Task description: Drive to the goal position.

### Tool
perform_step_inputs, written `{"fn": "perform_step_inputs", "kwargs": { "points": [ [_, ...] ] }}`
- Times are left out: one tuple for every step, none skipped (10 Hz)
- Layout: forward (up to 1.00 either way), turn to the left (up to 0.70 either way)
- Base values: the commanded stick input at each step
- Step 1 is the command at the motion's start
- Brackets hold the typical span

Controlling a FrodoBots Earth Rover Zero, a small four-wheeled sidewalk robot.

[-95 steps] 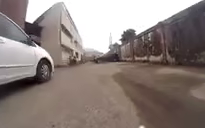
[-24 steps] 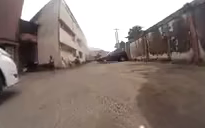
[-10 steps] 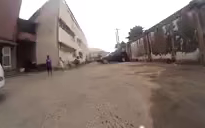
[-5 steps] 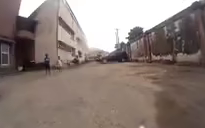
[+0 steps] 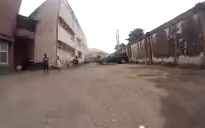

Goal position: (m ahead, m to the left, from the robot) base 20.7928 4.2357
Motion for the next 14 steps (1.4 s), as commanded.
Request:
{"fn": "perform_step_inputs", "kwargs": {
  "points": [
    [0.3,0.0],
    [0.3,0.0],
    [0.3,0.0],
    [0.3,0.0],
    [0.3,0.0],
    [0.3,0.0],
    [0.3,0.0],
    [0.3,0.0],
    [0.3,0.0],
    [0.3,0.0],
    [0.3,0.0],
    [0.3,0.0],
    [0.3,0.0],
    [0.3,0.0]
  ]
}}
